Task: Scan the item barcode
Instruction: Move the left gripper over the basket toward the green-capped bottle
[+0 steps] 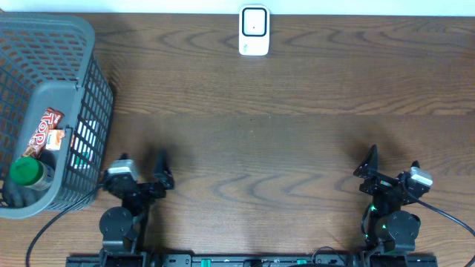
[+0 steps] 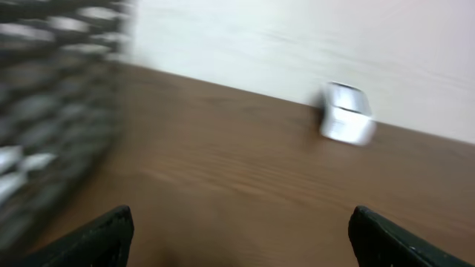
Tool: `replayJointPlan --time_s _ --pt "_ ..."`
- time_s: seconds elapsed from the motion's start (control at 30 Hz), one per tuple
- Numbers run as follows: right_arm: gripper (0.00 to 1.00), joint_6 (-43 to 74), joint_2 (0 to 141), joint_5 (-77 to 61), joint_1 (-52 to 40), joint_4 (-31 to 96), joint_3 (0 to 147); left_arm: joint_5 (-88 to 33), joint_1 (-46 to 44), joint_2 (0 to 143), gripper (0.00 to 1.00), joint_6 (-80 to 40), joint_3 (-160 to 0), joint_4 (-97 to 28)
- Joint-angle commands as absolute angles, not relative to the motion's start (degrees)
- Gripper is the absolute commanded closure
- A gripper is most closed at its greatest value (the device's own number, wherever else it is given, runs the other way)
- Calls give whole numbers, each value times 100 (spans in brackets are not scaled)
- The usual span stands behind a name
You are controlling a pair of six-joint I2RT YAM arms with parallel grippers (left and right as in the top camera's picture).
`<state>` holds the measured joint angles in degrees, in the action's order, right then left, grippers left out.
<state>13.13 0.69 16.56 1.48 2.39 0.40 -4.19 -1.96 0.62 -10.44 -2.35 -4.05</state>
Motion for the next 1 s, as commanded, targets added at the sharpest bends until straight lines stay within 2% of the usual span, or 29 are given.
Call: replayJointPlan --time_s 0.0,0.37,0.63,0.83,0.93,0.97 --pt "1 1258 38 1728 189 270 32 -2211 -213 47 7 -729 -161 -436" --pt "1 1258 38 1728 189 270 32 -2812 -250 814 7 -250 -843 -464" --pt "1 1258 38 1728 189 270 32 -3004 -534 2038 7 49 -2224 -591" --pt "1 1258 38 1728 189 270 34 -3000 -587 2982 7 27 -3677 -1658" --pt "1 1258 38 1728 189 270 32 -2974 -587 3546 7 21 -4611 -2563" --pt "1 1258 38 1728 189 270 32 -2886 -587 3942 7 23 -5328 -3212"
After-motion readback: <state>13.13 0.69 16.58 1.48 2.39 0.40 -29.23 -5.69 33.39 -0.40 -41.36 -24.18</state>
